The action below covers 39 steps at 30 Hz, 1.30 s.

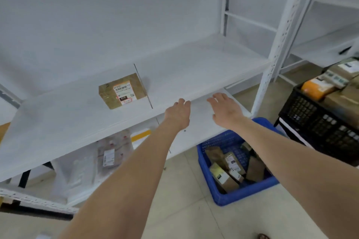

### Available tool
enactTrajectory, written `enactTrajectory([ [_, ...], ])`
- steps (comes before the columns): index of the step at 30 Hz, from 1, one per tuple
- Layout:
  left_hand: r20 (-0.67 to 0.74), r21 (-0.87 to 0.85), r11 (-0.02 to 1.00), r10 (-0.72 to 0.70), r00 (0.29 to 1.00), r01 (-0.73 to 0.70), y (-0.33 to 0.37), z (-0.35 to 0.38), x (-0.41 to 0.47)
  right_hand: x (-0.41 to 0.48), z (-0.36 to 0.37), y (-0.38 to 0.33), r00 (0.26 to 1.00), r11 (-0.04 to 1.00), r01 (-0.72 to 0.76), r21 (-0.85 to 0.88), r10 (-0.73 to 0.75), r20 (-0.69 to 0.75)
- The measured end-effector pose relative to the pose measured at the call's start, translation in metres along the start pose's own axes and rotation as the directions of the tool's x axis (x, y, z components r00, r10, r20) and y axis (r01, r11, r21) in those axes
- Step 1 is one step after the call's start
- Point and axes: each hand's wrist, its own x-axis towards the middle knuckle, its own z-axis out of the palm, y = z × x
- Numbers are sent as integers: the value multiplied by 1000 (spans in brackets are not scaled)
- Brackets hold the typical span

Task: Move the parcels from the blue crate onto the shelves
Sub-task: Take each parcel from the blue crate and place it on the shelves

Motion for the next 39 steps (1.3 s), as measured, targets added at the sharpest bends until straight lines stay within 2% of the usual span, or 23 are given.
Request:
enactTrajectory([
  [5, 51, 25, 999, 40, 998, -41, 83, 12, 32, -24, 18, 89, 999, 999, -34, -9, 35, 32],
  [12, 110, -24, 1000, 15, 994, -12, 210, 34, 80, -36, 48, 225, 994, 998, -4, -56, 10, 107],
  [16, 151, -3, 1000, 13, 988, -13, 255, 55, 100, -33, 73, 281, 986, 995, -12, -97, 28, 162],
  [21, 205, 14, 1000, 3, 979, -6, 281, 86, 136, -14, 107, 324, 970, 993, -33, -113, 60, 236],
  [29, 307, -65, 997, -25, 951, 47, 296, 150, 216, 55, 175, 362, 940, 997, -14, -73, 38, 338],
  [39, 493, -269, 888, -206, 845, 373, 282, 309, 280, 134, 342, 351, 878, 994, 74, 85, -105, 468],
])
